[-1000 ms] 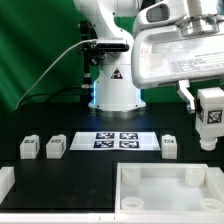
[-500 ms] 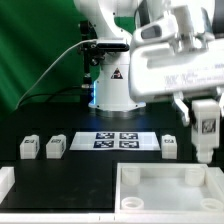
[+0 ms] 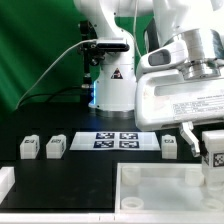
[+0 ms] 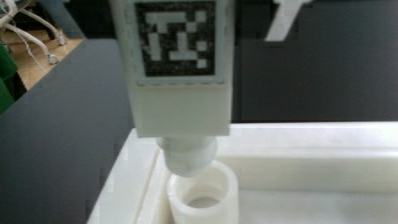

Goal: Assemble one leg

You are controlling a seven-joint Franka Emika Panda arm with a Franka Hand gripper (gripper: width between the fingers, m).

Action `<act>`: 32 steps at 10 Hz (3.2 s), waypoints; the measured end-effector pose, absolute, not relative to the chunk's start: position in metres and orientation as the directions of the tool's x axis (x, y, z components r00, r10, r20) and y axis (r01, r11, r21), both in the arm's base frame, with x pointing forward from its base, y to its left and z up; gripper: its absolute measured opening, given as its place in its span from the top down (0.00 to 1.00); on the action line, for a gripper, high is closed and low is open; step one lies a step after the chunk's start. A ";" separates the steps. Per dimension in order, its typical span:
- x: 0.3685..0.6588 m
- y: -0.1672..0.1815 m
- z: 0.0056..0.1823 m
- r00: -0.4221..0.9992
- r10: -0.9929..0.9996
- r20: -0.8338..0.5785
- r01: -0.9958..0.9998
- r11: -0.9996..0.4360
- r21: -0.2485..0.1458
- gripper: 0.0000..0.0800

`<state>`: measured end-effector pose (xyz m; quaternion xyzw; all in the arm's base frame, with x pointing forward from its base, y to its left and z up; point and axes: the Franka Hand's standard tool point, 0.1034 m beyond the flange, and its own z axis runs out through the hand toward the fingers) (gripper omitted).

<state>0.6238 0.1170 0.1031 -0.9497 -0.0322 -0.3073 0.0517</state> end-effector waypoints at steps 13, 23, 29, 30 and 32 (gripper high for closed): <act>0.618 0.118 0.075 0.822 0.006 0.569 0.056 -0.996 -0.071 0.63; 0.616 0.118 0.071 0.832 0.006 0.555 0.056 -0.996 -0.072 0.19; 0.622 0.117 0.111 0.922 -0.039 0.385 0.005 -0.994 -0.112 0.19; 0.622 0.112 0.108 0.962 -0.035 0.270 -0.001 -0.992 -0.123 0.19; 0.626 0.110 0.108 0.997 -0.012 0.071 -0.002 -0.990 -0.138 0.19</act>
Offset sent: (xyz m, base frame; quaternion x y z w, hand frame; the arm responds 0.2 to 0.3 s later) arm -0.0018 -0.0030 -0.0134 -0.0064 0.0089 -0.0085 0.9999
